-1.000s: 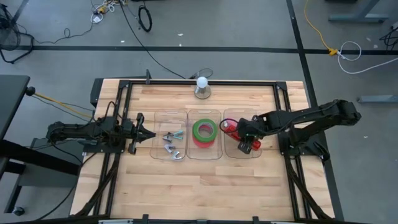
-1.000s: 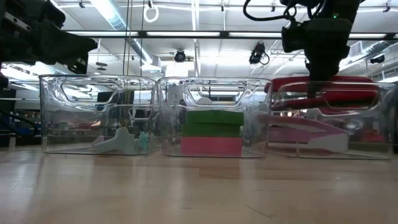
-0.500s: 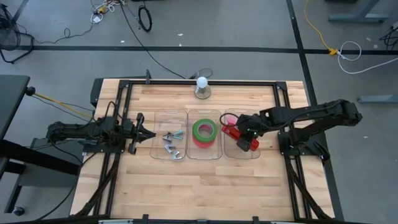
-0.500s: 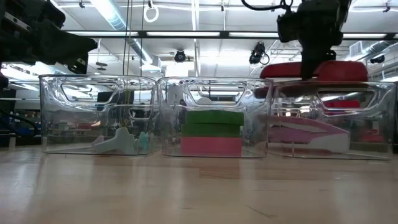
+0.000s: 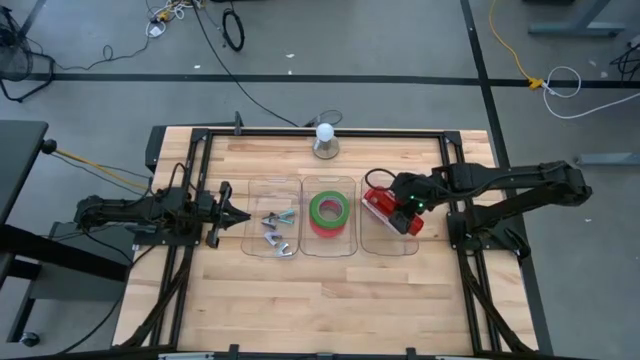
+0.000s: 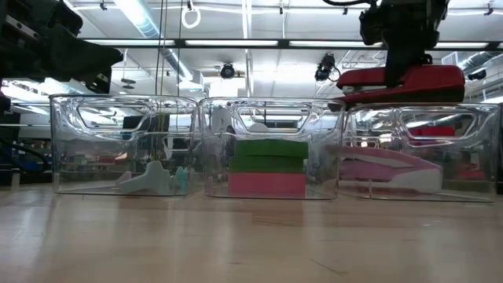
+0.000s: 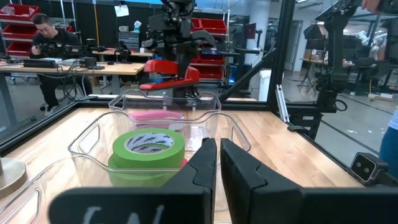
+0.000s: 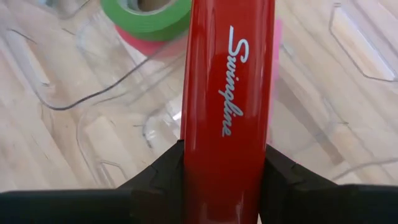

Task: Pick and place Stapler, Stapler remover, tape
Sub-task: Put the red stapler into the right transparent bin

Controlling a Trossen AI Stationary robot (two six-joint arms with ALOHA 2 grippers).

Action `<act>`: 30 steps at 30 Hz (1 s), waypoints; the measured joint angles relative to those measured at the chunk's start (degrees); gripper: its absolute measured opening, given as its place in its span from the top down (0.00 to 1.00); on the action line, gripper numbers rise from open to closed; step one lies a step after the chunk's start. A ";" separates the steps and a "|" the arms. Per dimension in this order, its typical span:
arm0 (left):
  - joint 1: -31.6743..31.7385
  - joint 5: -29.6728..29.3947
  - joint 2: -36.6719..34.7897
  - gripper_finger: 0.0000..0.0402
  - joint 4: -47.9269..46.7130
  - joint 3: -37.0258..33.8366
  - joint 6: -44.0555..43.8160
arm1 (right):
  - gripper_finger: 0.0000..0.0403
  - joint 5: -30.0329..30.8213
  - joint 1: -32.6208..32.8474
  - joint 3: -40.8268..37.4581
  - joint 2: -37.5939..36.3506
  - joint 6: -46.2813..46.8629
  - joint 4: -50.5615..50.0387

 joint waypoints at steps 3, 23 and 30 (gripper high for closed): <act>-0.01 0.00 0.00 0.94 -0.01 -0.01 0.00 | 0.65 0.00 -0.63 0.01 -0.64 0.00 -1.23; 0.00 0.00 0.01 0.94 -0.01 -0.01 0.00 | 0.65 -0.22 -1.15 0.02 -0.77 -3.73 -2.23; -0.01 0.00 -0.01 0.94 0.00 0.00 0.00 | 0.65 -0.20 -1.15 0.07 -0.77 -6.46 -0.73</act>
